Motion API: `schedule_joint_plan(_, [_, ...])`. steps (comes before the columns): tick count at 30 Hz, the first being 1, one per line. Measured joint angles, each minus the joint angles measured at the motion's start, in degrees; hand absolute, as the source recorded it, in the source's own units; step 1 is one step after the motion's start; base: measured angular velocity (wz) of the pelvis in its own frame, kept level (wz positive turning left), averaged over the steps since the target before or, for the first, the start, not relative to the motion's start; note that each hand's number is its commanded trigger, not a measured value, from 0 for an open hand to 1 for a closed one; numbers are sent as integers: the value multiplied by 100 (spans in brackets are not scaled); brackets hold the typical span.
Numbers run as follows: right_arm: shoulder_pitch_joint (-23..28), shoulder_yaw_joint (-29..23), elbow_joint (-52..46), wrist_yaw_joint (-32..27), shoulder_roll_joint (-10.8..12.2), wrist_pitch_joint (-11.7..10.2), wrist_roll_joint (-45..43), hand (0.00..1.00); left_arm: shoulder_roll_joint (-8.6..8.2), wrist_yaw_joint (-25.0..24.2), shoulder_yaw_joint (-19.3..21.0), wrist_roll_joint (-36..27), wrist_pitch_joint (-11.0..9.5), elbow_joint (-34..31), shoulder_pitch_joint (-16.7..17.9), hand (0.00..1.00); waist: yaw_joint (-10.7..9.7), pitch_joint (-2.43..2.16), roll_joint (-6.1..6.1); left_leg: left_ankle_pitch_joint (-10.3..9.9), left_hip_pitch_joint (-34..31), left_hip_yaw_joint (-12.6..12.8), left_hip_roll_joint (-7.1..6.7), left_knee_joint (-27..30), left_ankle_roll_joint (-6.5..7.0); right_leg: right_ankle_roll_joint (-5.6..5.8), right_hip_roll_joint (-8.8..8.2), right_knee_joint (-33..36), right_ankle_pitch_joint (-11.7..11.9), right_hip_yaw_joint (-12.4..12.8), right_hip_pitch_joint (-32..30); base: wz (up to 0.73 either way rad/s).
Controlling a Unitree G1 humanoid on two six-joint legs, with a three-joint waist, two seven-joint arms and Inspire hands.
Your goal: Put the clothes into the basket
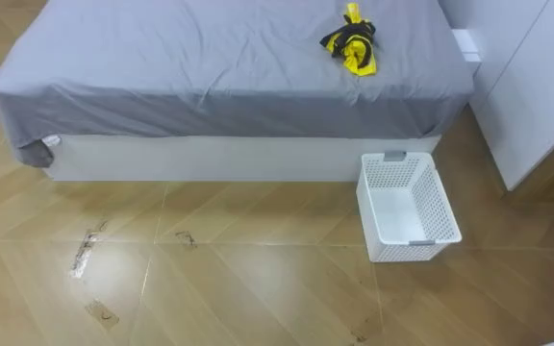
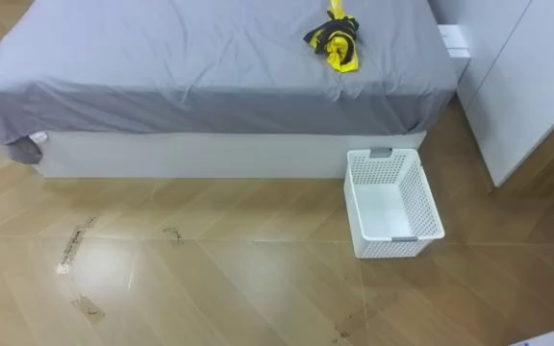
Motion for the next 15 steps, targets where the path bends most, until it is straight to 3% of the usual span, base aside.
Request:
schedule_joint_plan(5, [16,2,1,2,1,6,7,0,-1,60,0,6,0,1,-4,0,5,26,5,-2,-15,-41,2,-1,-2,0,3,10,0,-14,-1,0])
schedule_joint_plan(15, [19,1,2,84,7,5,8,0,-1,-10,-2,-32,0,9,-9,0,-7,6,51,-3,-49,-31,1,9,-2,0,2,20,0,-52,-28,0])
